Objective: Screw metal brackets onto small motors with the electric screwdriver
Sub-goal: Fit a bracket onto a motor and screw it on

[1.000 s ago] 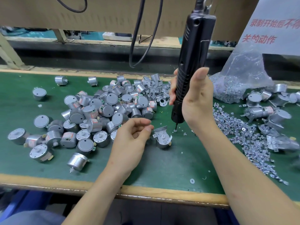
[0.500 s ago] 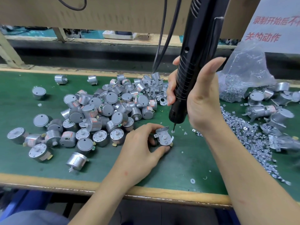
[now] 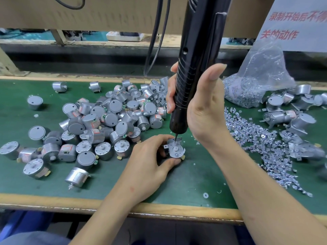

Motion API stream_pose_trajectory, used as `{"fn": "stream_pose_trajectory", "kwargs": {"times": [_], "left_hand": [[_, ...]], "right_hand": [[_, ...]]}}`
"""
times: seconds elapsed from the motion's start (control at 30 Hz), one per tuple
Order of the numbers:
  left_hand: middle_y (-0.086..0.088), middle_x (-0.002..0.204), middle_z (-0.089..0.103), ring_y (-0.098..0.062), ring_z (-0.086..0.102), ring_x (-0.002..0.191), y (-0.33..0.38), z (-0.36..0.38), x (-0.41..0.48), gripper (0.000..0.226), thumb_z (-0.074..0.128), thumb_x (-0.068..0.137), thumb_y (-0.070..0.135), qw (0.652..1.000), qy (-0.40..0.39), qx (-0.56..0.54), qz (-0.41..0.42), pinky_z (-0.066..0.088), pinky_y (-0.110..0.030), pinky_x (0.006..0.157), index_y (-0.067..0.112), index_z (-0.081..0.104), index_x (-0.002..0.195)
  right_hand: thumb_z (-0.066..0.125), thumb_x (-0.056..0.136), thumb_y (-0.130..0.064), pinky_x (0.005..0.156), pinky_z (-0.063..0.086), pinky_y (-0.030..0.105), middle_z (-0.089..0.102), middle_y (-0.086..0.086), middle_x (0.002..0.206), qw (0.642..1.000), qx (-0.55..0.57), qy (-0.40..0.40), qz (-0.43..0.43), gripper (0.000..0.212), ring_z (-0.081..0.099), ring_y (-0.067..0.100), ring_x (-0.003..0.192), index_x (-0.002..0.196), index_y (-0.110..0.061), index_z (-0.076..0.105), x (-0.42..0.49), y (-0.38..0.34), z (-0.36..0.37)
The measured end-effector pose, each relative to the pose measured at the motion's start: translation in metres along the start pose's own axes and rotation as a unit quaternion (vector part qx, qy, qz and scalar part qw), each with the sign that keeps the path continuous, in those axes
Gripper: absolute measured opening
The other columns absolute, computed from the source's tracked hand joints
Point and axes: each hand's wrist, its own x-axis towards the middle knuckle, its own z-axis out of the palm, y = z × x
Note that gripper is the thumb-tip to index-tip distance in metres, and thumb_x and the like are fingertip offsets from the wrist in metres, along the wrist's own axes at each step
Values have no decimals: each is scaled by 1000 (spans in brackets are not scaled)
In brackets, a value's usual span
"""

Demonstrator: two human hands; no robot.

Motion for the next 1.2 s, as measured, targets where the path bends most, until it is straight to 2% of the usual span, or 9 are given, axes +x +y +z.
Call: {"fn": "stream_pose_trajectory", "kwargs": {"times": [0.07,0.17,0.5,0.6,0.7,0.9,1.0,1.07,1.2], "left_hand": [[25,75,56,6,53,72,0,0,0,44,84,76,31,1000,0,2,-1,34,-10,70,28,65,116],[26,76,56,6,53,72,0,0,0,45,84,76,30,1000,1,1,0,34,-6,70,28,65,116],[24,86,59,4,55,81,2,0,-2,44,83,77,28,1000,3,2,8,34,-3,71,27,64,117],[21,95,61,10,53,85,3,0,-2,42,82,78,28,1000,7,12,21,33,-2,74,27,63,115],[25,96,57,19,49,85,4,1,-1,40,82,77,25,999,9,19,30,32,0,76,26,62,112],[23,99,59,19,48,91,3,1,0,39,81,77,27,999,10,17,29,32,-1,81,26,62,112],[24,100,58,20,48,91,3,2,-1,39,82,77,27,999,11,17,29,32,-1,81,25,62,111],[23,99,57,15,49,89,3,2,-1,39,82,77,27,999,13,18,28,33,-1,82,24,62,111],[22,99,58,6,49,90,3,2,-1,38,81,78,28,999,11,25,23,34,-4,82,24,62,112]], "right_hand": [[41,75,-81,48,45,32,58,-4,64,1000,11,4,-21,82,53,16,48,95,-3,53,0,2,0],[41,75,-80,47,45,31,59,-5,65,1000,8,8,-10,86,53,16,47,98,2,51,-2,2,1],[41,77,-81,46,43,31,57,-6,63,1000,7,2,6,75,50,17,45,89,-7,52,0,6,1],[40,80,-80,45,43,32,56,-6,62,1000,6,0,5,72,49,19,44,86,-10,53,1,8,1],[41,80,-81,43,43,35,55,-5,61,1000,9,0,11,70,47,21,43,88,-12,54,0,9,1],[40,80,-81,44,43,35,56,-6,61,1000,7,1,19,70,48,19,44,88,-13,54,-1,11,0],[39,79,-82,44,42,35,55,-6,60,1000,0,4,22,72,48,19,44,85,-11,52,-1,10,1],[39,79,-82,45,43,35,55,-5,61,1000,-7,4,17,75,49,19,44,82,-8,49,-1,10,1],[40,81,-81,44,42,36,54,-3,61,1000,-10,0,1,91,48,19,44,88,9,44,-3,10,3]]}}
